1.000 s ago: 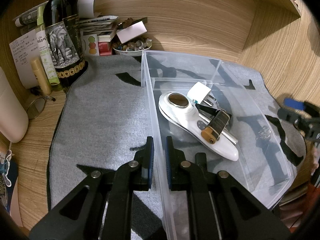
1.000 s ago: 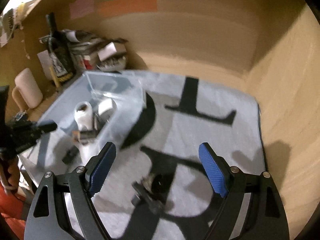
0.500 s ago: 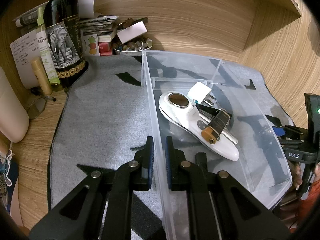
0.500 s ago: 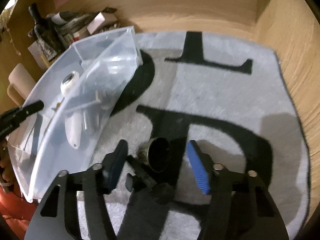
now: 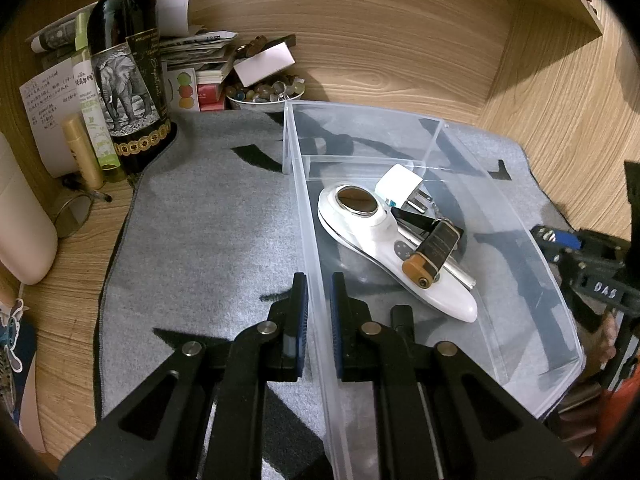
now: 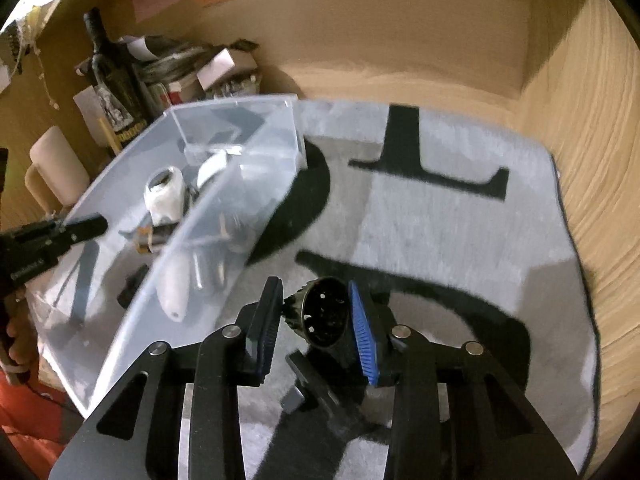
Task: Organize rigid objects
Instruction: 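Lower the right gripper onto the black round object and close, then carry the black object with the right gripper and release it in the box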
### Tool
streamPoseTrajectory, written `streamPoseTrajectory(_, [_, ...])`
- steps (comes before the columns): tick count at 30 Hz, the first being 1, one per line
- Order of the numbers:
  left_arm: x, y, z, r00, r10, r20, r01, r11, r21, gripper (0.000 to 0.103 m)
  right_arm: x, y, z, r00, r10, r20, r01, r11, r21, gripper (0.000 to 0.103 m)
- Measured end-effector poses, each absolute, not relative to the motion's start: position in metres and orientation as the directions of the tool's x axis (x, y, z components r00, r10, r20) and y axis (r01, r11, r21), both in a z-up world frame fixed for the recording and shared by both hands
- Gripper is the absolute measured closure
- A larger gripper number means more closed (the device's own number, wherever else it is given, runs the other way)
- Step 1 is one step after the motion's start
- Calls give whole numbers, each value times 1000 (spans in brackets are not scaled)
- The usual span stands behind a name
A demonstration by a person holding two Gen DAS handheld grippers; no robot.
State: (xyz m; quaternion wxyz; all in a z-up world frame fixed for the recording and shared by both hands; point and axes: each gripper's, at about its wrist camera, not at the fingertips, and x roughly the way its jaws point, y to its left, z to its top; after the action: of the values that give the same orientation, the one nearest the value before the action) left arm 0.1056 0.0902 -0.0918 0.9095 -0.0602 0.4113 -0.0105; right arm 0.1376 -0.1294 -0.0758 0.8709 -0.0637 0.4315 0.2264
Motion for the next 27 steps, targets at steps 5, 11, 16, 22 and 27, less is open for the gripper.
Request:
streamPoseTrajectory(5, [105, 90, -92, 662, -69, -747, -31, 993, -118, 93, 137, -118, -57, 558, 352, -752, -478, 877, 56, 71])
streamPoseTrajectory(11, [105, 90, -92, 662, -68, -747, -31, 993, -118, 93, 136, -101, -34, 587, 389, -710, -516, 855, 42, 71])
streamPoseTrajectory(16, [105, 90, -92, 662, -69, -747, -31, 992, -119, 93, 135, -84, -22, 596, 429, -679, -552, 833, 41, 71])
streamPoseTrajectory(22, [105, 90, -92, 662, -68, -746, -31, 993, -118, 93, 135, -57, -21, 570, 469, -675, -607, 794, 40, 71])
streamPoseTrajectory(27, [105, 90, -92, 662, -69, -746, -31, 992, -119, 93, 140, -35, -33, 526, 473, -707, -646, 763, 29, 71])
